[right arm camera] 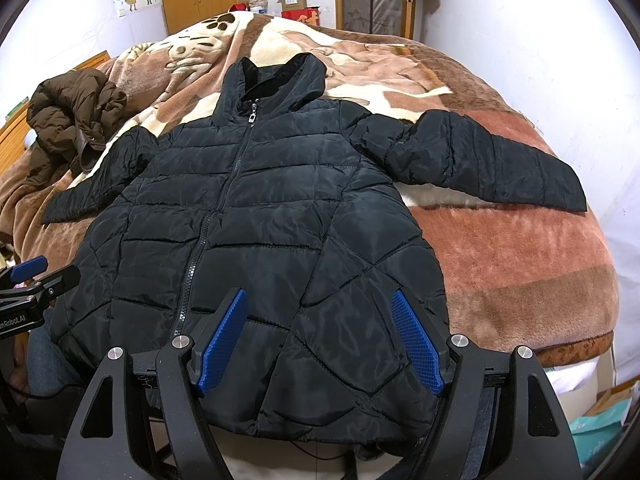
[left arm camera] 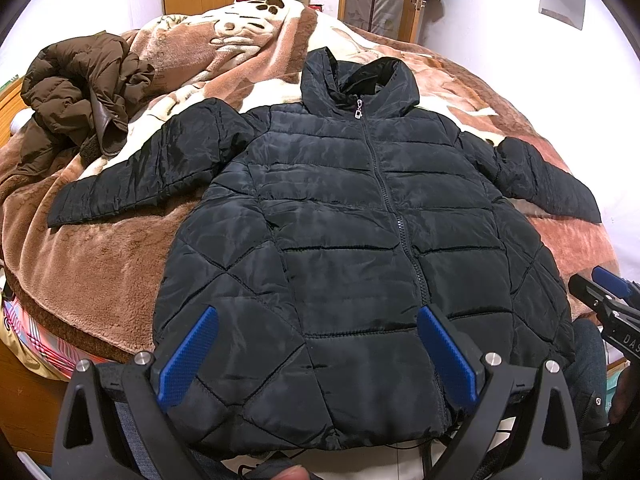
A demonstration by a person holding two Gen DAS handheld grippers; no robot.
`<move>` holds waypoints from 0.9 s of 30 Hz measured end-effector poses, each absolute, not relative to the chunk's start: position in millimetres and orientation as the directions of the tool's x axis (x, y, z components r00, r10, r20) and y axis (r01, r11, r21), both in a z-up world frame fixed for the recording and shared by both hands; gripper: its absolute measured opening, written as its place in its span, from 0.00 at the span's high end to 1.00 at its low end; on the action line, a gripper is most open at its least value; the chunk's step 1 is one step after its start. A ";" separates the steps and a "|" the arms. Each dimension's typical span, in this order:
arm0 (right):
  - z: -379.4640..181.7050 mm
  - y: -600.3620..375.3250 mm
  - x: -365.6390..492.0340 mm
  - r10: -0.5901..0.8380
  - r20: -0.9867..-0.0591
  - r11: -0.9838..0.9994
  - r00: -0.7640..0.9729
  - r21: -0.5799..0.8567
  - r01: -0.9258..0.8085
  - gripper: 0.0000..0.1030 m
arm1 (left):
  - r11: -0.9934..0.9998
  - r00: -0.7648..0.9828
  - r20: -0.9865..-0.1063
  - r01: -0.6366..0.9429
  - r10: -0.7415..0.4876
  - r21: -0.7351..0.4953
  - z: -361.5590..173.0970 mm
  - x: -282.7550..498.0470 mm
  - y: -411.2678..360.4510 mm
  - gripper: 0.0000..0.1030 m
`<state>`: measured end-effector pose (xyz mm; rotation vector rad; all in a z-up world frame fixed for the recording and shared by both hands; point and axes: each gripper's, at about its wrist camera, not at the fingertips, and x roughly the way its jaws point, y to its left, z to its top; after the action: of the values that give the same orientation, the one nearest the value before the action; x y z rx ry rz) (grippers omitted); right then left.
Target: Fold large clothes
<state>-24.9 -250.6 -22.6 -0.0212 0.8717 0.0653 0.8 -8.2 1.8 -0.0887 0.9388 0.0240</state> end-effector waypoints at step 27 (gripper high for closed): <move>-33.2 -224.7 20.2 0.087 -0.789 0.989 0.608 -0.005 -0.148 0.28 | 0.977 0.577 -0.815 -0.136 -0.058 -0.166 -19.2 36.1 35.9 0.02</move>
<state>20.2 -224.7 -33.2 -0.0720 0.9076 0.1357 36.1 35.9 -19.2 -0.2206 0.9572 0.0460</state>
